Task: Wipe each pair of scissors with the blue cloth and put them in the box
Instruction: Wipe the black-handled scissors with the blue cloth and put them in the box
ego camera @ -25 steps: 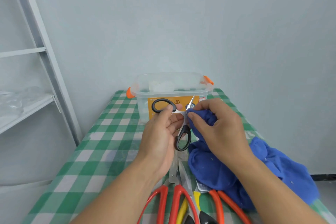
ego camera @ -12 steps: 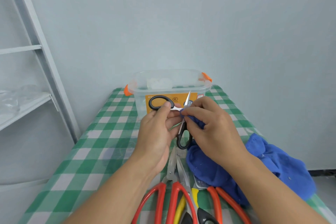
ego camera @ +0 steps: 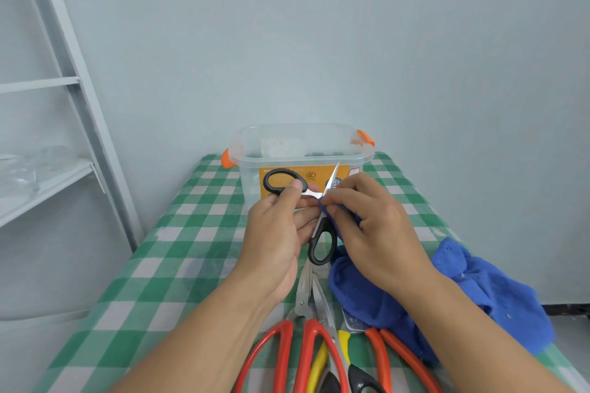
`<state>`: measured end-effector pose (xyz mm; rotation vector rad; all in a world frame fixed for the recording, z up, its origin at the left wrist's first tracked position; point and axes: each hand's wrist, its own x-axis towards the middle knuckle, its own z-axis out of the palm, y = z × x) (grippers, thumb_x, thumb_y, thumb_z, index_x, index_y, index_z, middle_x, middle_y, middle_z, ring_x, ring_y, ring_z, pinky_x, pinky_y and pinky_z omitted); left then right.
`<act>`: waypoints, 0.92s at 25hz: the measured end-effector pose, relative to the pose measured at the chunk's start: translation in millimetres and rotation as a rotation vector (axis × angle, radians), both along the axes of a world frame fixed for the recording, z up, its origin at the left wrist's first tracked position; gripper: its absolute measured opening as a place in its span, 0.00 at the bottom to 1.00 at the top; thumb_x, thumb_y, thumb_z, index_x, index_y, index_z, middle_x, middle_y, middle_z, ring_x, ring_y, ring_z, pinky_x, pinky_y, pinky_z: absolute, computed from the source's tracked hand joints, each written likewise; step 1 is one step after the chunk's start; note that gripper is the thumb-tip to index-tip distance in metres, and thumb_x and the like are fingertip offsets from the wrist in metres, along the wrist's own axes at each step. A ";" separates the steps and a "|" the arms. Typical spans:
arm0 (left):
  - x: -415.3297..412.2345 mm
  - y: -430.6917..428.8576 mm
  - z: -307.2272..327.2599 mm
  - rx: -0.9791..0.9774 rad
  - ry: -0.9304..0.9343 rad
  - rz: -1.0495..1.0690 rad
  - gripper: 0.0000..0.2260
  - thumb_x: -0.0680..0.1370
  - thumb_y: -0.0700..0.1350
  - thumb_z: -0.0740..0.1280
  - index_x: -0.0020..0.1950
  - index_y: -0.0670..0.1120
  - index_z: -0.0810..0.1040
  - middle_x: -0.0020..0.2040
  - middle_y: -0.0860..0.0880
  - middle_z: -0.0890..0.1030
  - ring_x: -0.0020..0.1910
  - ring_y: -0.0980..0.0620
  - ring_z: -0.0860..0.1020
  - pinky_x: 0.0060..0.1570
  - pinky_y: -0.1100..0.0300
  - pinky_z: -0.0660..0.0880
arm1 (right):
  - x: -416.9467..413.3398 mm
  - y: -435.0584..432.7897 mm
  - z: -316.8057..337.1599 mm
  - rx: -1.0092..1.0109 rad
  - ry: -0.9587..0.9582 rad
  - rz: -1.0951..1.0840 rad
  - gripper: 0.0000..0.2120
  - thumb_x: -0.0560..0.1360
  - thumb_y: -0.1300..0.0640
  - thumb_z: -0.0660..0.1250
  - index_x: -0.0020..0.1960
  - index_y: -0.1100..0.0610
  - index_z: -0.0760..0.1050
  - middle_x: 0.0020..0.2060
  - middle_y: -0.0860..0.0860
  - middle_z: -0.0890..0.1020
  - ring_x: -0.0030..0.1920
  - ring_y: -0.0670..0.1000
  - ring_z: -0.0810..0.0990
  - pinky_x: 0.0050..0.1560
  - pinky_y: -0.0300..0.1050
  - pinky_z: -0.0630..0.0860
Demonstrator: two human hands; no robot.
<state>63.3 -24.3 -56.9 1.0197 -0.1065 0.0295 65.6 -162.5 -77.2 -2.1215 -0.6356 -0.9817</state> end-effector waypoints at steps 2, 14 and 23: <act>-0.4 -0.8 0.6 0.000 0.000 -0.011 0.12 0.84 0.44 0.61 0.56 0.37 0.79 0.45 0.42 0.85 0.47 0.47 0.86 0.45 0.61 0.82 | 2.8 0.7 0.0 -0.011 -0.076 -0.068 0.08 0.78 0.63 0.65 0.50 0.60 0.84 0.44 0.51 0.79 0.44 0.53 0.77 0.43 0.41 0.72; 0.1 0.0 3.5 -0.073 0.021 0.031 0.10 0.84 0.43 0.60 0.53 0.37 0.77 0.42 0.40 0.81 0.43 0.44 0.85 0.42 0.58 0.83 | -10.0 -6.5 8.2 0.281 0.032 -0.123 0.09 0.70 0.61 0.68 0.40 0.47 0.80 0.40 0.43 0.81 0.43 0.45 0.80 0.43 0.39 0.74; -1.1 -3.7 -1.8 -0.047 -0.009 0.063 0.10 0.84 0.43 0.61 0.53 0.38 0.78 0.41 0.44 0.82 0.42 0.50 0.82 0.48 0.57 0.82 | 5.0 6.6 -3.0 -0.014 -0.224 -0.157 0.07 0.78 0.60 0.67 0.46 0.60 0.83 0.44 0.51 0.83 0.44 0.57 0.79 0.46 0.48 0.74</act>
